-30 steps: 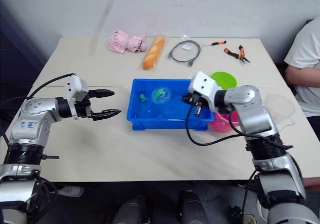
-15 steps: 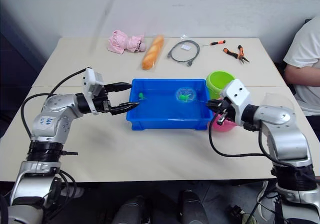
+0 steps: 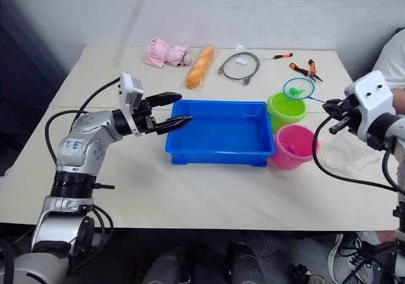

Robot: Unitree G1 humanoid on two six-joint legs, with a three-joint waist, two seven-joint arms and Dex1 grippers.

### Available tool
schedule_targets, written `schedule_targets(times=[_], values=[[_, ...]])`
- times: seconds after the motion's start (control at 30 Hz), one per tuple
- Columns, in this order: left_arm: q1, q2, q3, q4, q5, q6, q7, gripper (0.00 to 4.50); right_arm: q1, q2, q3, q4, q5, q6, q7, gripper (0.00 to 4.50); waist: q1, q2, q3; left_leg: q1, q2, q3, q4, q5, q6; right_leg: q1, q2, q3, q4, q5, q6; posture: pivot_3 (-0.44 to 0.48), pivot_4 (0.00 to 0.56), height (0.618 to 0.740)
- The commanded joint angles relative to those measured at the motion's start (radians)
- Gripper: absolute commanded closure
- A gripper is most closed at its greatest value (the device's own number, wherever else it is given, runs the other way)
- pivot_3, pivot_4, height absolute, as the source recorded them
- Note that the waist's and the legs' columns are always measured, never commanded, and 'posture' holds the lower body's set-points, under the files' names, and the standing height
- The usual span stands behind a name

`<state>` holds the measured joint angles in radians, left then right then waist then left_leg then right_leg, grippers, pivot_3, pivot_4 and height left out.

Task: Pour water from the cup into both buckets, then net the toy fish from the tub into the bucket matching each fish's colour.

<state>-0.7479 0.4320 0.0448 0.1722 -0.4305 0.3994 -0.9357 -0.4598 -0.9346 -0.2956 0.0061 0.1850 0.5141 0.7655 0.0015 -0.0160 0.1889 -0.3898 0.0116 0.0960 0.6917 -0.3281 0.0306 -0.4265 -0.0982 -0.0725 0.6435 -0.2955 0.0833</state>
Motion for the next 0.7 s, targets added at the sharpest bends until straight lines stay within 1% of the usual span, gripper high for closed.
schedule_targets(times=[0.03, 0.2, 0.33, 0.5, 0.57, 0.7], values=[[-0.009, -0.017, 0.009, -0.051, -0.019, -0.005, 0.021, 0.04, -0.018, -0.023, 0.044, 0.049, -0.077, -0.118, -0.04, 4.5, -0.003, 0.0, 0.0, 0.0, 0.0, 0.0, 0.0, 0.0, 0.0, 0.0, 0.0, 0.0, 0.0, 0.0, 0.0, 0.0, 0.15, 0.738], [0.027, -0.033, 0.004, -0.086, -0.022, 0.009, 0.037, 0.04, -0.047, -0.02, 0.123, 0.147, -0.19, -0.284, -0.118, 4.5, -0.005, 0.0, 0.0, 0.001, 0.0, 0.001, 0.0, 0.0, -0.001, 0.0, 0.001, 0.001, 0.0, 0.0, 0.0, 0.0, 0.15, 0.738], [0.042, -0.046, 0.002, -0.108, -0.025, 0.01, 0.047, 0.04, -0.043, -0.048, 0.2, 0.249, -0.344, -0.511, -0.217, 4.5, -0.004, 0.0, 0.0, 0.001, 0.0, 0.001, 0.0, 0.0, -0.001, 0.0, 0.001, 0.001, -0.001, 0.0, 0.0, 0.0, 0.15, 0.738], [0.06, -0.046, 0.0, -0.129, -0.027, 0.02, 0.051, 0.04, -0.048, -0.03, 0.216, 0.282, -0.396, -0.579, -0.281, 4.5, -0.002, 0.0, 0.0, 0.001, 0.0, 0.001, 0.0, 0.001, -0.001, 0.0, 0.0, 0.001, -0.001, 0.0, 0.0, 0.0, 0.15, 0.738], [0.07, -0.042, 0.004, -0.137, -0.027, 0.021, 0.054, 0.04, -0.037, -0.046, 0.232, 0.279, -0.452, -0.611, -0.318, 4.5, -0.003, 0.0, 0.0, 0.001, 0.0, 0.001, 0.0, 0.001, -0.001, 0.0, 0.001, 0.001, -0.001, 0.0, 0.0, 0.0, 0.15, 0.738], [0.076, -0.038, 0.007, -0.142, -0.026, 0.019, 0.058, 0.04, -0.029, -0.104, 0.287, 0.291, -0.576, -0.738, -0.372, 4.5, -0.005, 0.0, 0.0, 0.001, 0.0, 0.001, 0.0, 0.001, -0.002, 0.0, 0.001, 0.001, -0.001, 0.0, 0.0, 0.0, 0.15, 0.738]])
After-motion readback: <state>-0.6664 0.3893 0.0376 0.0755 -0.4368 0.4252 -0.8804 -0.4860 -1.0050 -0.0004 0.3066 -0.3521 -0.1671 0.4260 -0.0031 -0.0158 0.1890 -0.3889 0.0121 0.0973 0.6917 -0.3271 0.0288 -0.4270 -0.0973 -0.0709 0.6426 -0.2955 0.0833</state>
